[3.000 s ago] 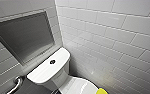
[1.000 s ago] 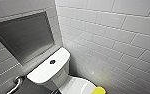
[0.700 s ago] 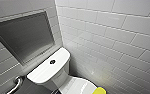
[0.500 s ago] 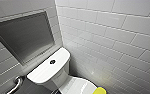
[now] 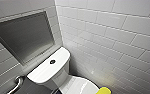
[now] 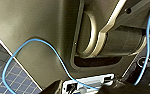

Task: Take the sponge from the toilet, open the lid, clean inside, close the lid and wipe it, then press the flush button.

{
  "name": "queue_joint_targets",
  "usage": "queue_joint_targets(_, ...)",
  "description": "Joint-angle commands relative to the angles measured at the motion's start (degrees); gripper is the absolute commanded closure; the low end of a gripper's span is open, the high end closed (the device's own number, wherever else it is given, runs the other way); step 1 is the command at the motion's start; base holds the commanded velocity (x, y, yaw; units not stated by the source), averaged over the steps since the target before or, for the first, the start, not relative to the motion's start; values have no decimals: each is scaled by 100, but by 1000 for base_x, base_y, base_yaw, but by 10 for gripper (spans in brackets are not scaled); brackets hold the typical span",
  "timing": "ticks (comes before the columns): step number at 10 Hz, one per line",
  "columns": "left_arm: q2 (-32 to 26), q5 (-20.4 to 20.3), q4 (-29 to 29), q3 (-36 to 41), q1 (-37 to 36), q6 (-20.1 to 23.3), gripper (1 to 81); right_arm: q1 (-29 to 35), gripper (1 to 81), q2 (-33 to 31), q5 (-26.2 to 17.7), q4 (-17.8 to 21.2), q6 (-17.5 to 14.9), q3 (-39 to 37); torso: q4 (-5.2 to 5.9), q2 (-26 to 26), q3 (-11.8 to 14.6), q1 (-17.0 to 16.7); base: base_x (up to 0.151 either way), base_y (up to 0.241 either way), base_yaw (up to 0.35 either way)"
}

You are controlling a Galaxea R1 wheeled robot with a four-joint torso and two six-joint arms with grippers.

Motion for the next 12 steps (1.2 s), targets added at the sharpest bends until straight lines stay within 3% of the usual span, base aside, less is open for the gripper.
queue_joint_targets(1,30,492,-23,42,150,50,10,594,811,-460,-114,-107,29,512,0,544,0,-351,0,0,0)
queue_joint_targets(3,39,501,-23,43,18,50,10,410,811,-951,-210,-81,55,810,0,971,0,-618,0,0,0)
queue_joint_targets(4,39,501,-32,51,-52,59,10,182,811,-1136,-308,-63,55,837,0,623,0,-394,0,0,0)
queue_joint_targets(10,-128,518,-58,130,-956,15,10,-2145,811,-1717,-352,-238,169,355,0,863,-2,-557,0,0,0)
queue_joint_targets(12,-190,553,-58,288,-1185,15,10,-2788,811,-1612,-387,-589,178,65,0,863,-2,-557,0,0,0)
